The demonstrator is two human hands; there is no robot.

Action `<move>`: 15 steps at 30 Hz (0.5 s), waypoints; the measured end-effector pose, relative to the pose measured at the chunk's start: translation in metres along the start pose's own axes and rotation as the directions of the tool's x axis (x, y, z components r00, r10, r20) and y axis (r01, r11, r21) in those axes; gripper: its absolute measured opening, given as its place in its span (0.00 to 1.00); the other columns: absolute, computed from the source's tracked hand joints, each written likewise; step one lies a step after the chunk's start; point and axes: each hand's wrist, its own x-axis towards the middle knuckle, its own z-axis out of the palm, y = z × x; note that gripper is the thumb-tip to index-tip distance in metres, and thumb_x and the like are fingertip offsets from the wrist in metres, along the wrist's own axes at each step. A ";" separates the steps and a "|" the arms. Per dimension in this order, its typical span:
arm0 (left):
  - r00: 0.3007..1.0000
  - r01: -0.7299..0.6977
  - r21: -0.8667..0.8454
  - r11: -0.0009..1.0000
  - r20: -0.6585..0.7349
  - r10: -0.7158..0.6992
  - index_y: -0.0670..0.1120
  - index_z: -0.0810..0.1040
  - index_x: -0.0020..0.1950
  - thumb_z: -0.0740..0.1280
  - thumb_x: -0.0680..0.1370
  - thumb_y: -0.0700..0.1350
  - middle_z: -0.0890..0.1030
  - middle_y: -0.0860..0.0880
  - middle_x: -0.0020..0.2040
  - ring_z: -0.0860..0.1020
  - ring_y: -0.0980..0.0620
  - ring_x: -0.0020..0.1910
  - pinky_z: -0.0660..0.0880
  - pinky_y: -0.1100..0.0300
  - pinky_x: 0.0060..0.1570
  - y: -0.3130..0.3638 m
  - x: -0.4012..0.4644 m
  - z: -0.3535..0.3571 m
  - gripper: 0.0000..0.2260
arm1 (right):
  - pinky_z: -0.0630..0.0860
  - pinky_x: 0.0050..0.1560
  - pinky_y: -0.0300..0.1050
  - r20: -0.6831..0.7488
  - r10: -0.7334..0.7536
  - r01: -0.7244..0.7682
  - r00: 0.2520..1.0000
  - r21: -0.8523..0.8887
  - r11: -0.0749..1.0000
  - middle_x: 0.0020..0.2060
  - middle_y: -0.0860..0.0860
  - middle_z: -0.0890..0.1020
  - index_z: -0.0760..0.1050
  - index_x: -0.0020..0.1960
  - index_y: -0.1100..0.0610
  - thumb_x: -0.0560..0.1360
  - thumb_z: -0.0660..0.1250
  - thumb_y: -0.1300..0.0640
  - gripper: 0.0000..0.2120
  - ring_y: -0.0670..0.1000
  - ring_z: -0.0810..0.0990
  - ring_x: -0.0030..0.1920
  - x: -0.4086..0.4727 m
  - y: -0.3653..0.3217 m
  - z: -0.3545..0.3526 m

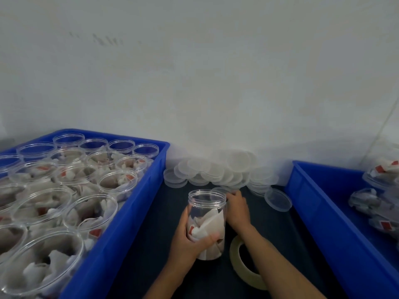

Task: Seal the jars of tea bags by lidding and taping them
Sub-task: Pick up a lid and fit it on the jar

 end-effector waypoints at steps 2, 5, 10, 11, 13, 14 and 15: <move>1.000 -0.008 -0.009 1.000 0.009 0.008 0.70 0.59 0.65 0.80 0.61 0.48 0.66 0.73 0.57 0.72 0.68 0.55 0.74 0.74 0.41 0.000 0.000 0.000 0.42 | 0.72 0.58 0.49 0.015 -0.034 0.034 0.999 -0.027 0.999 0.63 0.54 0.69 0.77 0.54 0.55 0.78 0.65 0.54 0.07 0.58 0.71 0.59 -0.002 -0.001 -0.003; 1.000 -0.010 -0.021 1.000 0.016 0.011 0.72 0.61 0.62 0.80 0.63 0.45 0.66 0.73 0.58 0.73 0.69 0.55 0.74 0.75 0.42 -0.001 -0.003 0.000 0.40 | 0.70 0.57 0.46 0.049 -0.090 0.089 0.995 0.035 0.995 0.63 0.55 0.67 0.76 0.51 0.57 0.77 0.66 0.55 0.06 0.57 0.69 0.59 -0.008 -0.001 -0.004; 0.999 -0.002 -0.009 1.000 0.032 0.003 0.70 0.58 0.66 0.78 0.55 0.56 0.65 0.75 0.56 0.71 0.78 0.50 0.73 0.76 0.41 0.003 -0.006 -0.002 0.45 | 0.70 0.64 0.48 0.088 -0.182 0.139 0.979 0.359 0.923 0.55 0.53 0.71 0.74 0.45 0.57 0.75 0.69 0.62 0.04 0.53 0.72 0.59 -0.021 -0.008 -0.036; 0.999 -0.004 -0.008 1.000 0.037 0.005 0.69 0.58 0.67 0.77 0.55 0.58 0.65 0.75 0.56 0.71 0.79 0.49 0.73 0.76 0.41 0.003 -0.007 -0.002 0.46 | 0.71 0.63 0.48 0.104 -0.215 0.162 0.971 0.375 0.913 0.54 0.53 0.74 0.74 0.44 0.57 0.75 0.69 0.61 0.04 0.51 0.74 0.57 -0.025 -0.008 -0.048; 0.999 -0.003 -0.007 1.000 0.038 0.003 0.67 0.59 0.68 0.77 0.54 0.59 0.68 0.71 0.57 0.74 0.73 0.53 0.75 0.72 0.41 0.003 -0.007 -0.003 0.46 | 0.73 0.59 0.40 0.103 -0.253 0.189 0.962 0.416 0.889 0.53 0.48 0.79 0.73 0.42 0.57 0.76 0.68 0.57 0.06 0.45 0.76 0.55 -0.039 -0.005 -0.072; 0.999 0.006 -0.004 1.000 0.035 -0.005 0.66 0.60 0.69 0.77 0.53 0.60 0.69 0.69 0.58 0.75 0.66 0.54 0.76 0.69 0.42 0.003 -0.007 -0.003 0.47 | 0.72 0.56 0.35 0.074 -0.254 0.197 0.964 0.439 0.877 0.52 0.46 0.80 0.73 0.42 0.57 0.77 0.67 0.56 0.07 0.41 0.77 0.54 -0.048 -0.002 -0.082; 0.999 0.017 -0.003 1.000 0.029 -0.017 0.65 0.61 0.68 0.77 0.53 0.60 0.69 0.66 0.58 0.76 0.62 0.55 0.77 0.65 0.45 0.003 -0.007 -0.003 0.46 | 0.73 0.52 0.31 0.030 -0.244 0.204 0.969 0.457 0.866 0.50 0.45 0.80 0.73 0.43 0.56 0.78 0.66 0.57 0.06 0.39 0.77 0.51 -0.058 0.000 -0.091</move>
